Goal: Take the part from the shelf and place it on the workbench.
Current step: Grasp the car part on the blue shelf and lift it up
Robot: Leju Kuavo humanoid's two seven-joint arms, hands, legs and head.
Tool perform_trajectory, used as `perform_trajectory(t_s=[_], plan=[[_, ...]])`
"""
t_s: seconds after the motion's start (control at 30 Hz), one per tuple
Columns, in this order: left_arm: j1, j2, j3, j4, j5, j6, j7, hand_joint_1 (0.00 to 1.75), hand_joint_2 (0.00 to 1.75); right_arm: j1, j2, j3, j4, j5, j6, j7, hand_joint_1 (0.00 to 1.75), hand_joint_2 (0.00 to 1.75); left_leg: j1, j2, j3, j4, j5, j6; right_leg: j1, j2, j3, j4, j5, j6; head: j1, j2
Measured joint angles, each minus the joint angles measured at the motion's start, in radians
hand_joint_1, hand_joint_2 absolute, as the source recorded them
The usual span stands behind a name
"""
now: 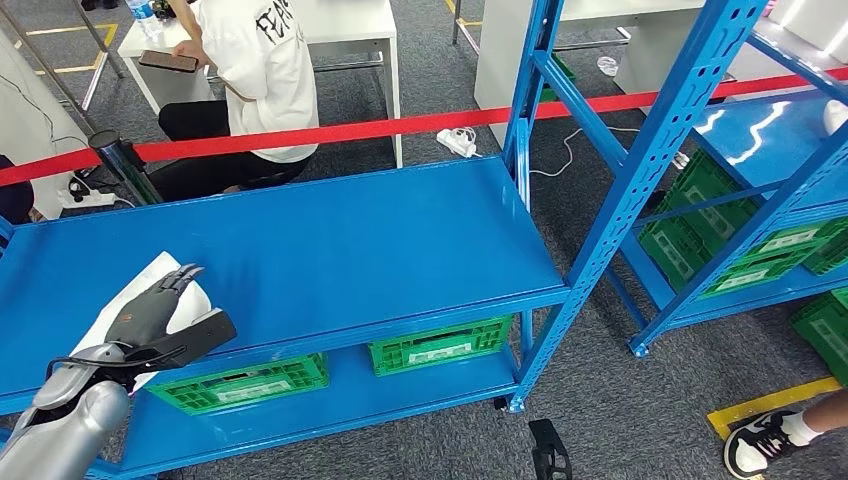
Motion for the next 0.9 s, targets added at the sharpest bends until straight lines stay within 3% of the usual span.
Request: perform_trajectory(t_s=[0.57,0.77,0.9], plan=[[0.001,0.0,0.0,0.0,-0.015,0.013,0.011,0.0,1.75,0.0,0.0,-0.001,0.0,0.002,0.0,-0.003,0.0,0.0,0.0,0.0,0.0,0.0,0.0,0.0,0.0,0.0,0.0,0.0,0.0,0.0,0.0,0.0],[0.001,0.001,-0.007,0.004,-0.171,0.12,0.138,0.0,1.75,0.0,0.0,-0.003,0.0,0.003,-0.003,0.001,0.0,0.0,0.0,0.0,0.0,0.0,0.0,0.0,0.0,0.0,0.0,0.0,0.0,0.0,0.0,0.0],[-0.001,0.002,-0.02,0.023,-0.246,0.089,0.199,0.0,1.75,0.0,0.0,-0.006,0.0,0.011,-0.002,0.002,0.0,0.0,0.0,0.0,0.0,0.0,0.0,0.0,0.0,0.0,0.0,0.0,0.0,0.0,0.0,0.0]])
